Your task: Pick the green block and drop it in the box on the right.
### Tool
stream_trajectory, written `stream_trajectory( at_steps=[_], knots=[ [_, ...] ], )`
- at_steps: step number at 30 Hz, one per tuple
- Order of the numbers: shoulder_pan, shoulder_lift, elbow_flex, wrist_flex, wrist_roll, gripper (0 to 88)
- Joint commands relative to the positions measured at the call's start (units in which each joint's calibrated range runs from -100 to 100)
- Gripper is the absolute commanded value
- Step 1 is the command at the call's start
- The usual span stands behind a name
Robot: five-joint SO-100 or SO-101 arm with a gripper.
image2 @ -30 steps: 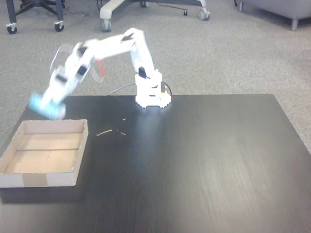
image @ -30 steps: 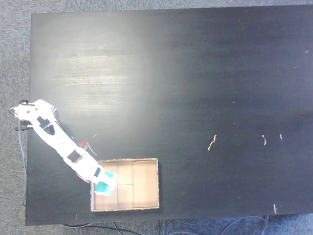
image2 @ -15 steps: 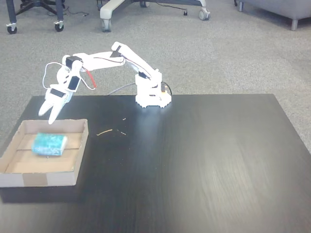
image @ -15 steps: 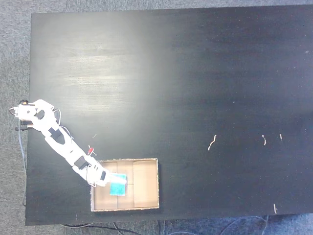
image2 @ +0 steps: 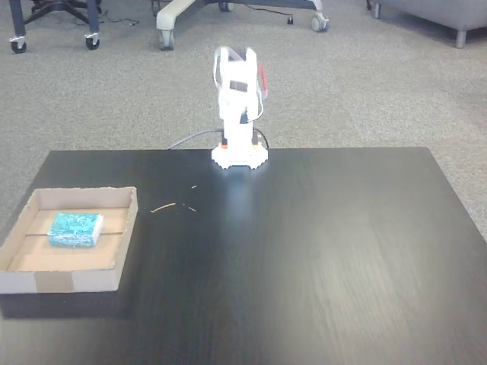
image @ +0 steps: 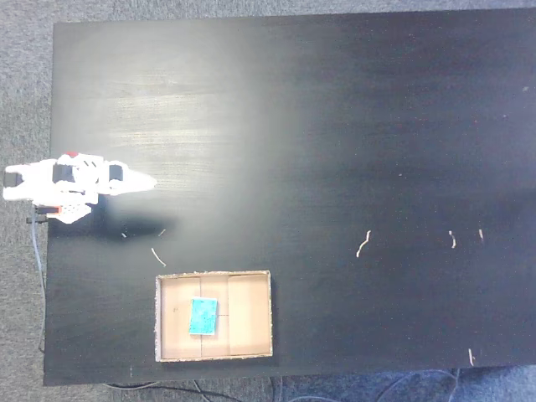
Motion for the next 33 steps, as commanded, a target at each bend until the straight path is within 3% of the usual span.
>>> stream_trajectory(
  at_steps=[1,6,16,17,18,20,33],
  knots=[
    [-4.41,-18.26,25.20,-4.22,-1.51,0.1],
    [-9.54,-18.69,32.18,-2.73,-1.71,0.1],
    [-10.23,-18.77,34.45,-2.73,-0.49,0.1],
    [-10.08,-18.77,34.45,-2.90,-1.32,0.1],
    [-9.85,-18.77,34.45,-2.98,-5.13,0.1],
    [-10.46,-18.77,34.45,-3.06,-6.69,0.1],
    [-10.31,-18.69,34.45,-3.14,-7.13,0.1]
  ],
)
